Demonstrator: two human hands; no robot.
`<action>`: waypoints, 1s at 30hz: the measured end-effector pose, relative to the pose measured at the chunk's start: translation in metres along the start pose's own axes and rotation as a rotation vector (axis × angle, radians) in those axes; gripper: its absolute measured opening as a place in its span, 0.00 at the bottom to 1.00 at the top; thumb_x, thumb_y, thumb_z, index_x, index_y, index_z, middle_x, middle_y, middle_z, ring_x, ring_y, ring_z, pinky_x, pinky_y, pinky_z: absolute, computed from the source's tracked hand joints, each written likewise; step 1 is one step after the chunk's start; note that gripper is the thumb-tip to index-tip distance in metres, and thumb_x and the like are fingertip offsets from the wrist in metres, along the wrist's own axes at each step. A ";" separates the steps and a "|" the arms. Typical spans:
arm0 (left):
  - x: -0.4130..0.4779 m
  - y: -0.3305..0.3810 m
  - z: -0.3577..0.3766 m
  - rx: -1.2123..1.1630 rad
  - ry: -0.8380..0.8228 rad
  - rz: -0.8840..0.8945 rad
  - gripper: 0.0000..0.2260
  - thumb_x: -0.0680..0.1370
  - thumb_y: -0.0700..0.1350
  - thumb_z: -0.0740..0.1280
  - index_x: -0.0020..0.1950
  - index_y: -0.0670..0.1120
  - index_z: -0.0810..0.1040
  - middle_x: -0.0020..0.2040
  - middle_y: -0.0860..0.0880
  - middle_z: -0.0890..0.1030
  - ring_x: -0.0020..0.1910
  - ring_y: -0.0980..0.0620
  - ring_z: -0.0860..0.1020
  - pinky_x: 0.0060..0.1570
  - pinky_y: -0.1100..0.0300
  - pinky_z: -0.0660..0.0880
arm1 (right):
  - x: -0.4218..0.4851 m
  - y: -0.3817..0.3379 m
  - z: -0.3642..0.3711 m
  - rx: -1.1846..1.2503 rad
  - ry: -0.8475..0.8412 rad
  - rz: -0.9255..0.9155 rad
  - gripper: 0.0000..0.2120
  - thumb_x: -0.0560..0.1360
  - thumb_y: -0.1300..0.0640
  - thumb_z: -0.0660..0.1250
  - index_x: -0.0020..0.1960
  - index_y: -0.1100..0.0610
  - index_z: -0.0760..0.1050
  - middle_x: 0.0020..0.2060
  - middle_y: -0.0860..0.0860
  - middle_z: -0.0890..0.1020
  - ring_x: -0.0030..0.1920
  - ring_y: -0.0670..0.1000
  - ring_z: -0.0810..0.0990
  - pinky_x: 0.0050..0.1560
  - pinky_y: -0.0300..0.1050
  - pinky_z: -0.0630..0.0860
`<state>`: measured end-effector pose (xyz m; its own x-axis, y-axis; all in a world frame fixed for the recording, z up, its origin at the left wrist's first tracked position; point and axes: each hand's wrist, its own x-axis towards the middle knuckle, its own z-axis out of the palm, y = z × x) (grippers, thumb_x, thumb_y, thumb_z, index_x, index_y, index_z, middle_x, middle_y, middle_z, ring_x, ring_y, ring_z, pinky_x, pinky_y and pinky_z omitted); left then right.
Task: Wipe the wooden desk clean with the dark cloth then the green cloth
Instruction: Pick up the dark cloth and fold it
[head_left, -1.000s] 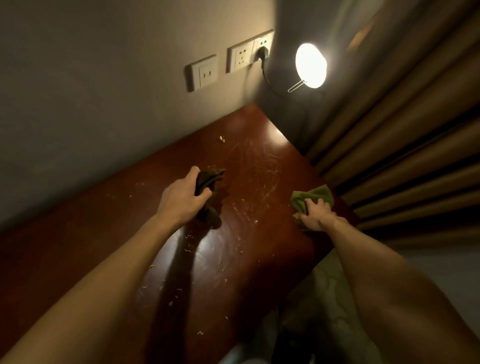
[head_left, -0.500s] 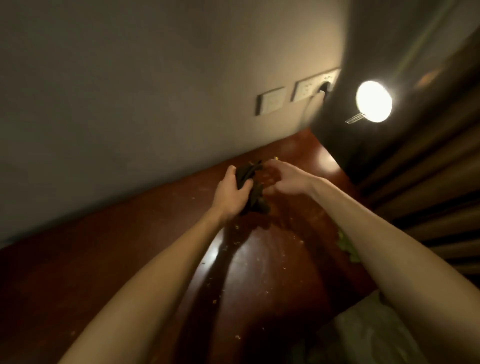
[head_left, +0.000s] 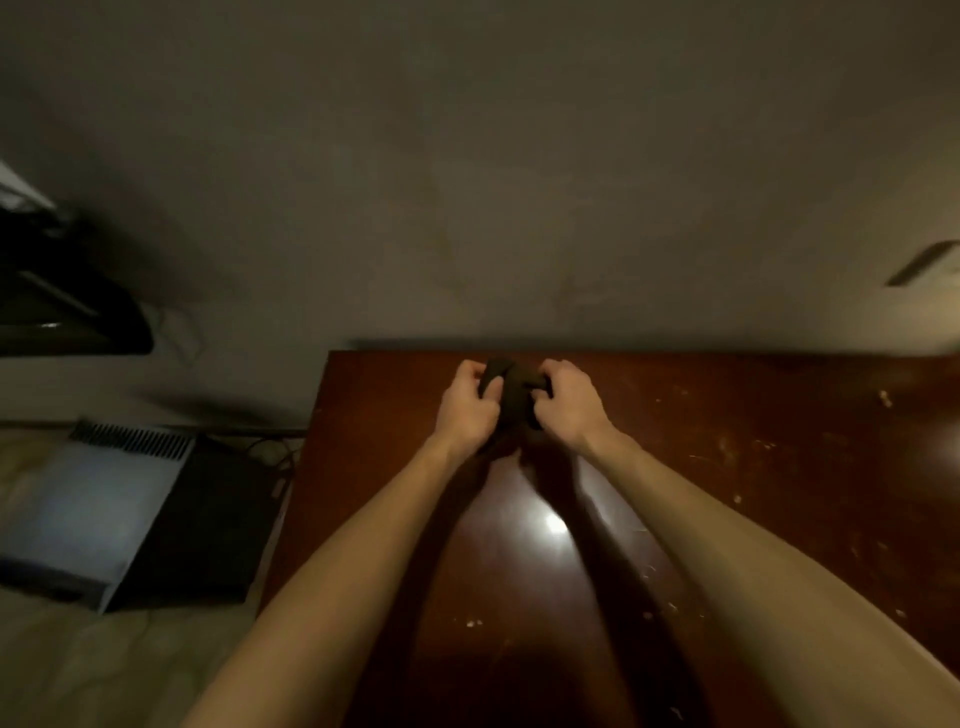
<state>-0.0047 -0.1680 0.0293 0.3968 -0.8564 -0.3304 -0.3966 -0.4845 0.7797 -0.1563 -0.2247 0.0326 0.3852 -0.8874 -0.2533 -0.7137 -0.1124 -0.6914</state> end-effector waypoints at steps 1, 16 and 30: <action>-0.001 -0.014 -0.017 -0.015 0.020 -0.027 0.08 0.85 0.49 0.67 0.61 0.49 0.72 0.55 0.47 0.82 0.54 0.46 0.82 0.49 0.54 0.77 | 0.002 -0.013 0.012 0.034 0.003 -0.003 0.06 0.77 0.65 0.66 0.45 0.57 0.70 0.46 0.56 0.74 0.48 0.61 0.75 0.44 0.48 0.64; -0.004 -0.139 -0.136 -0.413 0.081 -0.241 0.09 0.84 0.47 0.69 0.47 0.44 0.79 0.46 0.44 0.84 0.50 0.45 0.82 0.50 0.56 0.74 | 0.033 -0.106 0.124 0.245 -0.216 0.064 0.08 0.74 0.64 0.66 0.44 0.55 0.68 0.38 0.52 0.77 0.40 0.53 0.74 0.41 0.50 0.70; 0.029 -0.159 -0.129 -0.086 0.104 -0.166 0.11 0.86 0.52 0.64 0.61 0.45 0.73 0.51 0.49 0.80 0.52 0.48 0.81 0.52 0.50 0.81 | 0.063 -0.086 0.145 0.147 -0.084 -0.104 0.08 0.85 0.54 0.64 0.49 0.54 0.78 0.41 0.48 0.82 0.46 0.51 0.81 0.43 0.39 0.72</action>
<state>0.1768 -0.0927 -0.0356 0.5361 -0.7409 -0.4045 -0.2481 -0.5964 0.7634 0.0145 -0.2065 -0.0215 0.5044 -0.8332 -0.2266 -0.5769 -0.1299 -0.8064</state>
